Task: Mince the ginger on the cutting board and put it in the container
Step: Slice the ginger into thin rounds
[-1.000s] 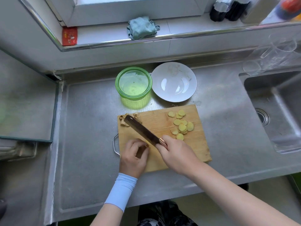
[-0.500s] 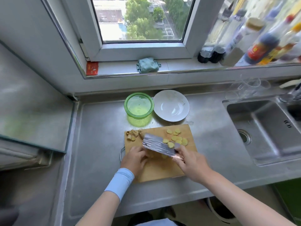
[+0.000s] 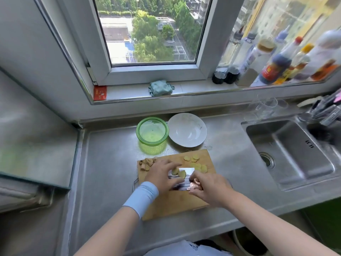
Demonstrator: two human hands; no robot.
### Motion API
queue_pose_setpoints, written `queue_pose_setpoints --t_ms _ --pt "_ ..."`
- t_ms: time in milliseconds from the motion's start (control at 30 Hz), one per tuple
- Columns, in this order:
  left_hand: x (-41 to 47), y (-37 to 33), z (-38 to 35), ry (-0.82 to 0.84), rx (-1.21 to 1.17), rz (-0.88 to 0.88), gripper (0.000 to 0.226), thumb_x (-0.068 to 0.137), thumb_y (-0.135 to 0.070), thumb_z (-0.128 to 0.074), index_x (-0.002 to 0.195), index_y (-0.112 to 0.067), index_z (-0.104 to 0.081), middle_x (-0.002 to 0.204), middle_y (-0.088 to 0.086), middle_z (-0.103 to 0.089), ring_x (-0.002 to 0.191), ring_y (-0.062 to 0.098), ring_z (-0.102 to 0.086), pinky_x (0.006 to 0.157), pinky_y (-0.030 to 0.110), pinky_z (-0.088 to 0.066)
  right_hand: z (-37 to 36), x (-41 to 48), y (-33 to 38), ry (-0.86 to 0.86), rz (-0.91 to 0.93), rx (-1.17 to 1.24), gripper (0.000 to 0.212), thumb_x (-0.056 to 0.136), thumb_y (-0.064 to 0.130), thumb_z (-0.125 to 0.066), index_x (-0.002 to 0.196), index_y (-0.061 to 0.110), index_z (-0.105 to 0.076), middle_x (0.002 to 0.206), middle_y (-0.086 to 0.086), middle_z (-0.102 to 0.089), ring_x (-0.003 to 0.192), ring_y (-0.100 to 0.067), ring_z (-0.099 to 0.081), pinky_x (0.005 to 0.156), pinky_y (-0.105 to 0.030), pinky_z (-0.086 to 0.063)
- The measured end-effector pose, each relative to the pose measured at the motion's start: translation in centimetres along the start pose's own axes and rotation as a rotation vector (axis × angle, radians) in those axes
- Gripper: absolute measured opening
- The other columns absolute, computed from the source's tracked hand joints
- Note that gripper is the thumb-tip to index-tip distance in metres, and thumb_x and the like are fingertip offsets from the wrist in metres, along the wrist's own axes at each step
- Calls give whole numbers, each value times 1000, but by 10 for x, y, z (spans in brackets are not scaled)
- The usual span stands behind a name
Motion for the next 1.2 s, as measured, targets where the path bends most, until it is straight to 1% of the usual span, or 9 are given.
queue_pose_setpoints --t_ms 167,267,367,533,700,833,1000,1133,1200 --pt "16 6 -7 27 -65 111 8 85 -40 -71 87 -33 -73 88 -11 -59 82 9 -53 82 32 -47 5 -1 -1 2 183 -52 43 93 58 -57 125 30 -50 112 9 -66 103 -19 -60 69 -32 -33" --pt "18 5 -5 60 -110 182 12 85 -45 -71 91 -35 -73 88 -14 -62 79 3 -53 78 28 -46 8 1 -10 9 220 -48 43 92 58 -57 125 30 -51 112 9 -67 103 -21 -60 68 -32 -33" --pt "18 -5 -9 99 -61 153 38 70 -59 -77 103 -41 -71 94 -20 -58 88 2 -51 80 24 -46 14 4 -19 10 239 -58 43 93 59 -56 125 31 -50 113 8 -67 104 -22 -61 68 -32 -32" --pt "20 2 -16 9 -99 325 21 77 -50 -75 94 -40 -70 86 -21 -64 78 -1 -58 79 29 -53 22 6 -24 68 311 -155 42 96 56 -53 127 28 -49 116 5 -65 106 -24 -61 55 -31 -24" --pt "18 10 -20 42 -93 487 2 88 -34 -69 89 -36 -68 90 -19 -66 83 4 -60 84 29 -52 17 7 -47 102 340 -123 41 93 57 -57 122 29 -50 113 4 -66 103 -25 -61 75 -36 -47" --pt "11 16 -22 132 -122 556 20 87 -47 -69 101 -33 -71 96 -14 -68 89 5 -60 81 21 -46 24 3 -59 107 356 -107 41 94 56 -55 124 28 -51 113 6 -66 102 -24 -62 59 -32 -32" --pt "4 11 -22 159 -133 604 39 71 -59 -77 103 -37 -71 94 -17 -69 83 -3 -60 74 14 -45 31 4 -69 99 366 -103 40 94 57 -54 125 32 -51 115 11 -67 104 -21 -62 62 -30 -29" --pt "8 8 -24 144 -83 626 18 81 -51 -70 93 -38 -72 91 -20 -69 90 5 -64 85 25 -51 32 7 -68 103 379 -111 38 93 56 -55 121 31 -52 109 8 -67 99 -21 -62 66 -31 -32" --pt "5 13 -20 94 -116 647 17 87 -48 -67 101 -39 -71 96 -17 -68 90 5 -62 87 25 -50 32 7 -71 98 364 -81 35 91 57 -55 117 33 -53 106 9 -68 98 -19 -63 66 -31 -35"
Point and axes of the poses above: each hand's wrist, its own x-axis towards the middle knuckle, its own z-axis out of the back of the hand, y = z × x, the point moved 5 cm from there along x, towards the middle knuckle
